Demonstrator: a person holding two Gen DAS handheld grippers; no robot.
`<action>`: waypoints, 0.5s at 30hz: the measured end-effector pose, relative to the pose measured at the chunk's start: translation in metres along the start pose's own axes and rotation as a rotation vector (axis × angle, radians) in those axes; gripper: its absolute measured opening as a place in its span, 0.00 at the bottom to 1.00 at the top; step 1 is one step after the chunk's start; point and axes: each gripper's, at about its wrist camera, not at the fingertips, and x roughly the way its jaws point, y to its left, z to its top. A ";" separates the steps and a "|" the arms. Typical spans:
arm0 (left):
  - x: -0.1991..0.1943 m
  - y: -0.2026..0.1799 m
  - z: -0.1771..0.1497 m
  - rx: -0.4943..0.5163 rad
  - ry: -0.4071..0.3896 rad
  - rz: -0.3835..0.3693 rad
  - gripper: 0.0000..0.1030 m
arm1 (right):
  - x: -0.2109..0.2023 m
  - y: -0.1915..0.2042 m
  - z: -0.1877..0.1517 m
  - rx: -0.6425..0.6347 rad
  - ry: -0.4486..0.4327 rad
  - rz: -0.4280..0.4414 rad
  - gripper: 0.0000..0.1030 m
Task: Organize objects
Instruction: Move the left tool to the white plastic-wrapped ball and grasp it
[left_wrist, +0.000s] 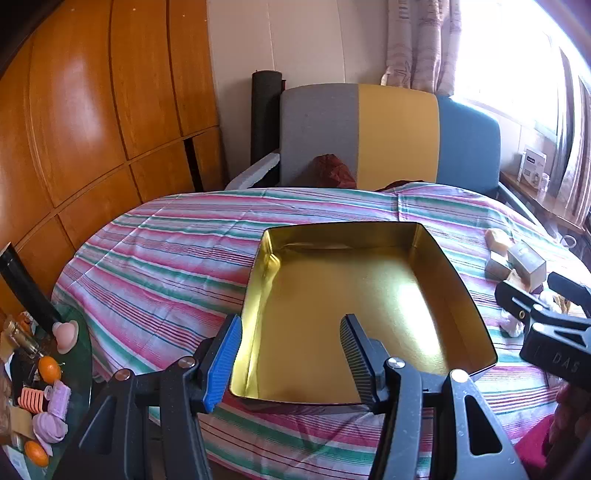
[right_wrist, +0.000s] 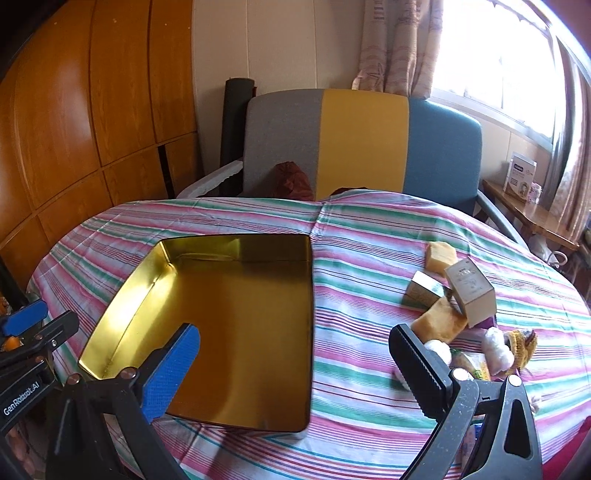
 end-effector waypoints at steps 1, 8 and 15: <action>0.000 -0.002 0.000 0.004 0.000 -0.004 0.54 | -0.001 -0.004 0.000 0.004 0.001 -0.005 1.00; 0.003 -0.020 0.005 0.036 0.059 -0.188 0.54 | -0.011 -0.047 0.006 0.049 -0.013 -0.038 1.00; 0.004 -0.055 0.006 0.018 0.126 -0.546 0.61 | -0.031 -0.124 0.007 0.150 -0.021 -0.138 1.00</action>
